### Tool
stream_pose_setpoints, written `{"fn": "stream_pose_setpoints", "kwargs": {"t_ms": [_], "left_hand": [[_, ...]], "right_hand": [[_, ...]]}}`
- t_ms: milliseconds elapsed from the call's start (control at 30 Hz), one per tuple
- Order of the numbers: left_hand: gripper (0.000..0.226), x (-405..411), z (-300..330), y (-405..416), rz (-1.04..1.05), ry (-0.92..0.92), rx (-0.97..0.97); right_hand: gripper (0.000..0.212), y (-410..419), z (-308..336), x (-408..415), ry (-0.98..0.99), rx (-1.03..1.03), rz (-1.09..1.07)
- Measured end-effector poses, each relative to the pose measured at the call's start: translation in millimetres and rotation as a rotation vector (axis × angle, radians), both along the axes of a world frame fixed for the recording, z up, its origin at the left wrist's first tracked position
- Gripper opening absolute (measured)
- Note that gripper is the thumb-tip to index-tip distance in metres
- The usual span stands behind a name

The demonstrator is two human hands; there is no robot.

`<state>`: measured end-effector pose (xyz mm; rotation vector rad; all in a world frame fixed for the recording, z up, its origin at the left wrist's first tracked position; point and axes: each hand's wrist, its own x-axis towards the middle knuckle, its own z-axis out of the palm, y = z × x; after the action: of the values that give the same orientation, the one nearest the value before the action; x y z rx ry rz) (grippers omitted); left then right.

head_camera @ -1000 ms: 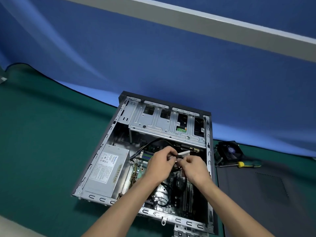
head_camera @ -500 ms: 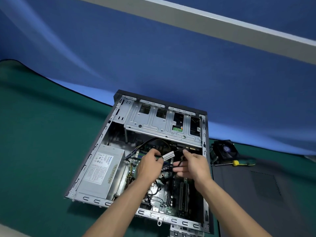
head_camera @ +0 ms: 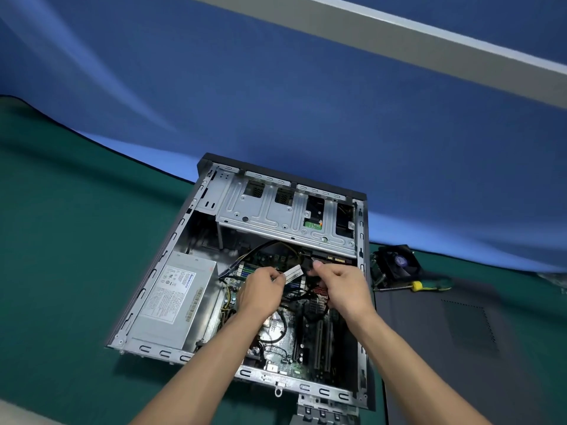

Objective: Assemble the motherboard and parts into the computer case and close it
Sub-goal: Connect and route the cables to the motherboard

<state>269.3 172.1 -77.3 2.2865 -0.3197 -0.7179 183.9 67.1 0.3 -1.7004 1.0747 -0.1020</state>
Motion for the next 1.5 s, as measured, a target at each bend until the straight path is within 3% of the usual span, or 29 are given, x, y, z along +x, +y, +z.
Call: {"fn": "stream_pose_setpoints", "kwargs": {"t_ms": [100, 267, 500, 633, 833, 1133, 1500], "left_hand": [[0.018, 0.0, 0.2, 0.0, -0.017, 0.016, 0.010], [0.020, 0.2, -2.2, -0.5, -0.028, 0.057, -0.002], [0.022, 0.8, -2.0, -0.1, -0.017, 0.072, -0.016], [0.019, 0.5, -0.9, 1.3, -0.030, 0.091, -0.037], [0.018, 0.3, -1.5, 0.2, -0.034, 0.107, -0.040], [0.020, 0.3, -1.6, 0.4, -0.038, 0.099, -0.030], [0.019, -0.5, 0.7, 2.6, -0.025, 0.154, -0.057]], "right_hand": [[0.034, 0.2, -2.4, -1.6, 0.028, -0.064, -0.006], [0.017, -11.3, -1.7, -10.0, 0.006, 0.165, -0.166], [0.019, -16.9, -3.6, -4.6, -0.006, 0.190, -0.158], [0.018, -16.9, -1.2, -8.4, 0.042, 0.137, -0.032], [0.022, -25.9, 8.0, -11.5, 0.005, 0.224, -0.035], [0.026, -30.0, 6.7, -9.7, 0.189, -0.051, -0.020], [0.027, -29.7, 9.6, -0.6, 0.327, -0.137, 0.047]]}}
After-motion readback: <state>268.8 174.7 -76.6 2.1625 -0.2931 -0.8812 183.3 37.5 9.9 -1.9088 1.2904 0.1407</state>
